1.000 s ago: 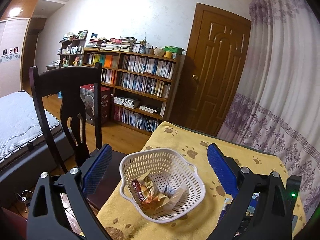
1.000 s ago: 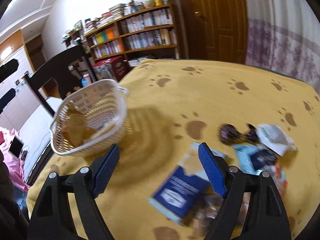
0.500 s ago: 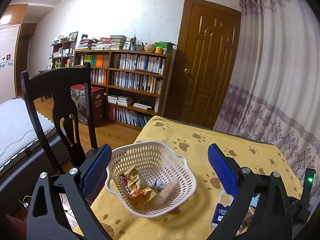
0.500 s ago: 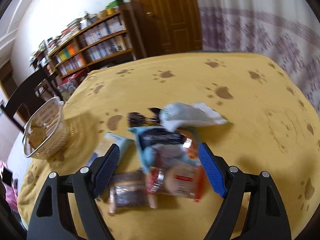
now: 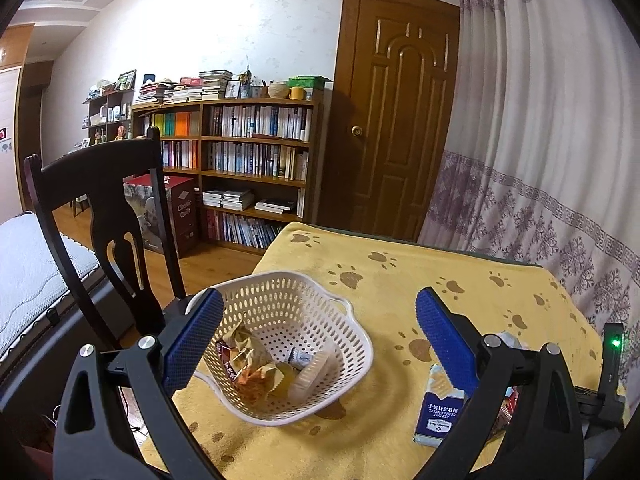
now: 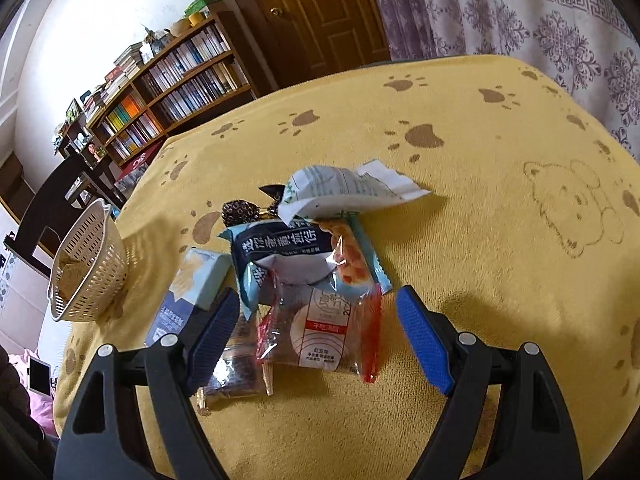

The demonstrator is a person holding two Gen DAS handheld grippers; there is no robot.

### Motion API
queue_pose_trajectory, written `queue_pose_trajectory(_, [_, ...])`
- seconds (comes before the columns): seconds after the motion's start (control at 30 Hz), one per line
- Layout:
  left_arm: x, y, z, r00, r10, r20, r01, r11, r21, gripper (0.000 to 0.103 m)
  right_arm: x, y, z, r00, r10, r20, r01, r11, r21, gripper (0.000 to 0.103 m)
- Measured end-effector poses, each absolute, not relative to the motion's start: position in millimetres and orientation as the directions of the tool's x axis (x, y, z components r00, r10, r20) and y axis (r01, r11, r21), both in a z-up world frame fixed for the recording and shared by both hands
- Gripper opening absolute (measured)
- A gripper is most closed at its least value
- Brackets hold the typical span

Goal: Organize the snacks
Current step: 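Move the left tool to the blue cracker box while the right tool approaches the bread packet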

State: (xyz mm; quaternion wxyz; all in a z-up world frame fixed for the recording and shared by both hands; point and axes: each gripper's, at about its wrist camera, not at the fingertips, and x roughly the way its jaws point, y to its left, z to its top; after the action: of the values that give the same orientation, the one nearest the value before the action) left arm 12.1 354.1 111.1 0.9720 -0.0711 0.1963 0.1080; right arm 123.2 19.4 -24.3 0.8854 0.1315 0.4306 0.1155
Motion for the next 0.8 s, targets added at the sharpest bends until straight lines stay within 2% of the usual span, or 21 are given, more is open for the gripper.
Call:
queue_pose_trajectory(0.6, [23.5, 326.3, 96.5, 0.889, 0.148, -0.434, -0.177, 0.984, -0.026, 0.099, 128.3, 21.2, -43.6, 0.563, 0.346, -0.751, -0.095, 0.929, 0.357, 0.08])
queue_pose_trajectory(0.8, [29.6, 317.2, 87.6, 0.879, 0.141, -0.456, -0.162, 0.987, -0.007, 0.099, 119.6, 24.2, -45.4, 0.583, 0.297, -0.756, -0.107, 0.951, 0.291, 0.079])
